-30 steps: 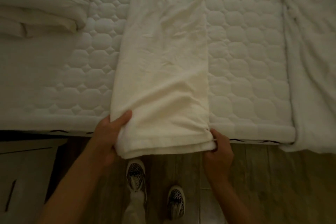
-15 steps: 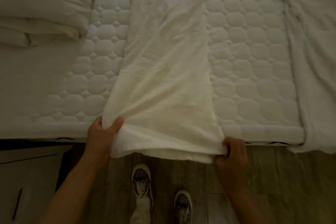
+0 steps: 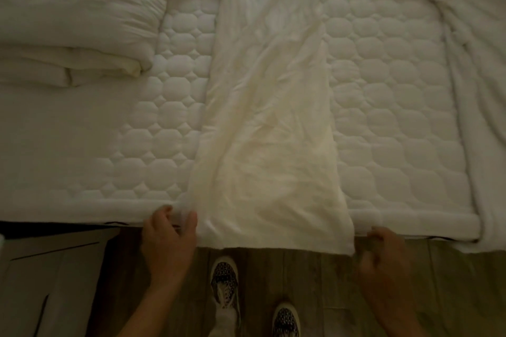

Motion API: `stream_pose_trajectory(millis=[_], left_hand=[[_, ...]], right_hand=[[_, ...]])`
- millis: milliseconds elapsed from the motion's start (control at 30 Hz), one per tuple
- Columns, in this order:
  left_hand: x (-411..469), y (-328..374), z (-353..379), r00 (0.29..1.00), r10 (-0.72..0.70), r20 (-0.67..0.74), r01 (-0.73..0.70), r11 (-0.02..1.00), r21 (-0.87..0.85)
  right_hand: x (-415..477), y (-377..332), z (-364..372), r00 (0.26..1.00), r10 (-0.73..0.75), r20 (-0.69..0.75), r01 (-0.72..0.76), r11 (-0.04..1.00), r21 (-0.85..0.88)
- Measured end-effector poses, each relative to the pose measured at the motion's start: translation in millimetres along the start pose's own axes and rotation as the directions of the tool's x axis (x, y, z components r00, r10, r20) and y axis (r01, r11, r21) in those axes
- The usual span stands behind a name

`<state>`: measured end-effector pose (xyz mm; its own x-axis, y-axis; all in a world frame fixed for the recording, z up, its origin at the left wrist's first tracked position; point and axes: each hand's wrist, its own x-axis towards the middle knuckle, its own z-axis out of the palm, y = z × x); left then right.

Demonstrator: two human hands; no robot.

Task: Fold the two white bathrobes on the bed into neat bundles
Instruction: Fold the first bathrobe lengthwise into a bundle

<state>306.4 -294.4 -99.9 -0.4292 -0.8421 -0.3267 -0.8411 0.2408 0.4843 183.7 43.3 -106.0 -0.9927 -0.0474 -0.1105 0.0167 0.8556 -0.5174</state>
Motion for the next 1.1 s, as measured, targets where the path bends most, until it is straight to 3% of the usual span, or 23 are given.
stream_pose_trajectory(millis=[67, 167, 267, 367, 500, 567, 633, 667, 700, 767, 833, 900, 1000, 1100], left_hand=[[6.7, 16.6, 4.0, 0.974, 0.205, -0.097, -0.196, 0.977, 0.089], [32.1, 54.9, 28.7, 0.875, 0.481, 0.062, -0.483, 0.853, 0.198], [67.6, 69.8, 54.1, 0.766, 0.593, 0.247, -0.642, 0.687, 0.341], [86.9, 38.5, 53.3, 0.761, 0.528, 0.376, -0.647, 0.656, 0.388], [84.3, 13.5, 37.3, 0.788, 0.498, 0.364, -0.603, 0.745, 0.286], [87.2, 31.0, 33.1, 0.859, 0.425, 0.285, -0.474, 0.87, 0.133], [101.7, 56.3, 29.1, 0.953, 0.238, 0.187, -0.237, 0.971, -0.028], [112.8, 71.0, 27.5, 0.975, 0.179, 0.133, -0.173, 0.983, -0.056], [125.1, 86.3, 27.5, 0.978, 0.195, 0.068, -0.196, 0.981, -0.002], [146.8, 115.9, 35.1, 0.893, 0.451, -0.005, -0.441, 0.875, 0.198], [165.7, 148.6, 49.9, 0.706, 0.701, 0.099, -0.693, 0.657, 0.297], [183.7, 179.2, 66.6, 0.593, 0.766, 0.247, -0.798, 0.517, 0.311], [220.0, 184.7, 77.3, 0.607, 0.69, 0.394, -0.793, 0.494, 0.357], [245.0, 154.5, 75.2, 0.676, 0.644, 0.358, -0.736, 0.571, 0.363]], right_hand=[[11.1, -36.5, 4.0, 0.994, -0.105, -0.033, 0.106, 0.993, 0.046], [42.5, -99.5, 31.5, 0.943, -0.329, 0.056, 0.331, 0.943, -0.035], [72.4, -114.9, 66.5, 0.884, -0.417, 0.211, 0.458, 0.861, -0.22], [84.1, -80.4, 73.2, 0.922, -0.219, 0.318, 0.333, 0.869, -0.366], [81.8, -64.4, 62.9, 0.934, -0.076, 0.349, 0.204, 0.916, -0.345], [85.7, -74.3, 59.2, 0.945, -0.06, 0.322, 0.159, 0.943, -0.291], [91.7, -84.7, 53.8, 0.974, 0.006, 0.226, 0.038, 0.981, -0.191], [96.2, -91.2, 51.4, 0.983, 0.023, 0.184, 0.008, 0.985, -0.17], [101.7, -99.1, 50.1, 0.987, -0.015, 0.159, 0.044, 0.982, -0.182], [116.4, -117.0, 56.1, 0.967, -0.201, 0.153, 0.235, 0.941, -0.244], [134.6, -141.3, 73.0, 0.922, -0.336, 0.192, 0.378, 0.886, -0.267], [154.1, -165.3, 93.5, 0.903, -0.37, 0.22, 0.422, 0.863, -0.278], [166.5, -162.5, 113.4, 0.928, -0.296, 0.227, 0.362, 0.862, -0.355], [162.6, -133.8, 112.1, 0.964, -0.159, 0.214, 0.234, 0.888, -0.395]])
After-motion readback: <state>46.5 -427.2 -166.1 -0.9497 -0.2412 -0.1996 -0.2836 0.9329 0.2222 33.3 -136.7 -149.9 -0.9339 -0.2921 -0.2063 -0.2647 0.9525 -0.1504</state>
